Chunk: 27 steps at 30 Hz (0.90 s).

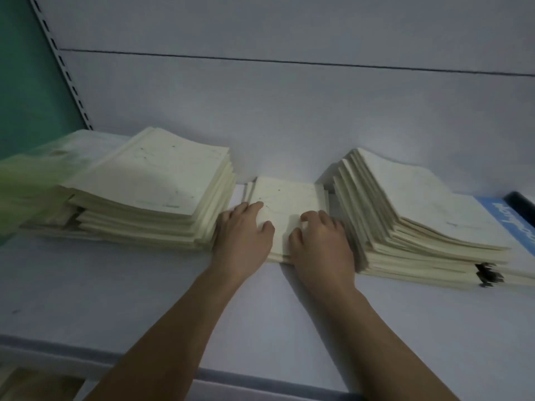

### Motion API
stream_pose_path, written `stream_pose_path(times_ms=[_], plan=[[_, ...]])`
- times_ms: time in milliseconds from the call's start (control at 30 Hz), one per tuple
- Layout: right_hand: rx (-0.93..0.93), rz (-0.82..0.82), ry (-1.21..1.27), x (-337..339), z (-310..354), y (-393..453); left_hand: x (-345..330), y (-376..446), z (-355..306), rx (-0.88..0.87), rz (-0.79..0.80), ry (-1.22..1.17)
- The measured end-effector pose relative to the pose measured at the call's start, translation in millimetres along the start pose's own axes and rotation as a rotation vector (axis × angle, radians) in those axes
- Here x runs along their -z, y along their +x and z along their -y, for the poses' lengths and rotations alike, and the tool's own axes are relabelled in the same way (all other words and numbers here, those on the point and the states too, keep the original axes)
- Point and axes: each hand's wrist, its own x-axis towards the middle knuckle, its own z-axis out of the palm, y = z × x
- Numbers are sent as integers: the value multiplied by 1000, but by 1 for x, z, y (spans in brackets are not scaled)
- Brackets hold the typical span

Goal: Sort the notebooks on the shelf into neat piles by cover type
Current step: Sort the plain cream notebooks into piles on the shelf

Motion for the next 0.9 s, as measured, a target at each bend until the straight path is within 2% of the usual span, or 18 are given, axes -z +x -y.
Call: stream_pose_path(times_ms=[167,300,433,500,567,667,700,800,900], plan=[[3,-23,7,0,0,1,1,2,-3,-4,-18,37],[4,-57,-8,-1,-3,1,7,3,-4,29,-14,-33],[23,-59,-68,-4,-3,4,3,0,-5,-34,-39,102],[15,-61,-139,3,6,0,10,-9,-12,-107,-96,44],[41,-79,-225,11,17,-7,26,-25,-27,-279,-131,-63],[182,-60,-287,22,47,-14,77,-41,-47,-564,-206,-101],[224,-74,-227,29,63,-13,103,-37,-48,-597,-248,-96],[320,-114,44,52,128,-7,180,-7,-27,-481,-281,24],[428,29,-12,58,189,4,237,25,20,-246,-172,189]])
